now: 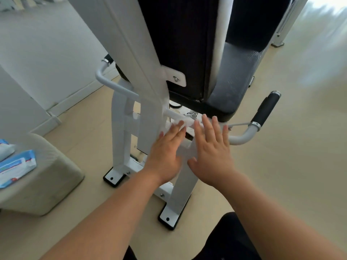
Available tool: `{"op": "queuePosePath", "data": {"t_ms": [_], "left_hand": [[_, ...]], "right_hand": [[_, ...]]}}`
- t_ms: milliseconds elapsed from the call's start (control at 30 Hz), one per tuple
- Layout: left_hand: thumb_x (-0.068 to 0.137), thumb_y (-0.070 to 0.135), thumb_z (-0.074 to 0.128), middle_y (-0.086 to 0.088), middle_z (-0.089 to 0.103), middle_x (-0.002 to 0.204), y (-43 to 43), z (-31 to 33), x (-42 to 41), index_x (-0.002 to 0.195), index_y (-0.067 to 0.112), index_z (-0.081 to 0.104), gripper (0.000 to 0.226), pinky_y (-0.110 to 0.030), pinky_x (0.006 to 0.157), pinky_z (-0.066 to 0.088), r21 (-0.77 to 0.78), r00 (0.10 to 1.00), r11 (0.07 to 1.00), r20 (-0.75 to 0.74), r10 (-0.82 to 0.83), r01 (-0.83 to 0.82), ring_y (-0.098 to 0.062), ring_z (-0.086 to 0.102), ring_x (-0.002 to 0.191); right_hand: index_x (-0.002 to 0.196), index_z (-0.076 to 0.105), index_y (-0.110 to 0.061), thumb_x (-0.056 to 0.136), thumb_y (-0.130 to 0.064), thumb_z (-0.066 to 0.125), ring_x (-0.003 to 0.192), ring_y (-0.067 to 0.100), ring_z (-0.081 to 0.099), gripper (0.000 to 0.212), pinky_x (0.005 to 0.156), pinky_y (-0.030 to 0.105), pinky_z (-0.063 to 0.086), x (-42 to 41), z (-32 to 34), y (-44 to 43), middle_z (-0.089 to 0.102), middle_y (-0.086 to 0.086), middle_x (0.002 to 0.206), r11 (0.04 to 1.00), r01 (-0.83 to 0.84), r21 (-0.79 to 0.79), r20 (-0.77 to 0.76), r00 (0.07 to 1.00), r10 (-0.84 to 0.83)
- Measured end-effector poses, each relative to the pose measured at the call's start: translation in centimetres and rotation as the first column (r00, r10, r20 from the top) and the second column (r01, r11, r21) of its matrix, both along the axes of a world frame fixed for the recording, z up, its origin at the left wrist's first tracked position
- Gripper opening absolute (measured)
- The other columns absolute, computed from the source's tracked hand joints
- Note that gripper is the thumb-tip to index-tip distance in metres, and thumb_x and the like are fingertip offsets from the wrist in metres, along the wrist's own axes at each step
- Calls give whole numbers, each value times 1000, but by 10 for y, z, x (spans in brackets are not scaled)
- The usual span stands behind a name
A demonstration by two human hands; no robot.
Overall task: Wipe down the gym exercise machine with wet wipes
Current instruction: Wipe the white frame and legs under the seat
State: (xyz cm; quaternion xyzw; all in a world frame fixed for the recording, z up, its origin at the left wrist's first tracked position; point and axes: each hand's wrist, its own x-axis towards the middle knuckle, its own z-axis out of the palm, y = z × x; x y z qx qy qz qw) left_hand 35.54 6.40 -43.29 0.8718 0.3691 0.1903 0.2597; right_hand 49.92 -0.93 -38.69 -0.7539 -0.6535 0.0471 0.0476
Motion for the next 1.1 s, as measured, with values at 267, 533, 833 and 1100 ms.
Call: {"op": "queuePosePath", "data": {"t_ms": [267,533,833,1100], "left_hand": [[92,-9,49,15,8,169,24,56,-68,162,23,12,85,-13,119,21,8,866,973,458,201,-229,2,6,153],[90,-15,42,-6,10,169,40,171,-84,160,6,10,80,-19,120,24,15,506,978,857,93,-206,-10,13,155],[95,27,32,-3,-4,170,55,146,-58,160,30,-3,74,-56,116,36,126,614,987,788,-41,-97,-29,19,155],[103,58,1,-21,-1,167,56,169,-54,158,11,-3,73,-67,121,10,409,768,887,631,-105,-215,-36,-1,156]], "right_hand": [[160,-19,-35,95,-5,50,152,5,-28,100,129,46,13,-81,68,39,-34,-21,162,934,-86,347,-247,952,179],[160,-10,-38,94,2,60,153,-6,-11,104,116,10,22,-119,109,62,-26,-16,168,851,-67,521,-239,946,220],[148,38,-55,98,9,58,158,14,14,84,123,43,33,-104,121,58,6,-7,173,810,-145,568,-290,886,361],[148,11,-72,107,-12,51,160,17,7,83,125,44,25,-106,131,57,5,-4,173,839,-136,526,-357,860,364]]}}
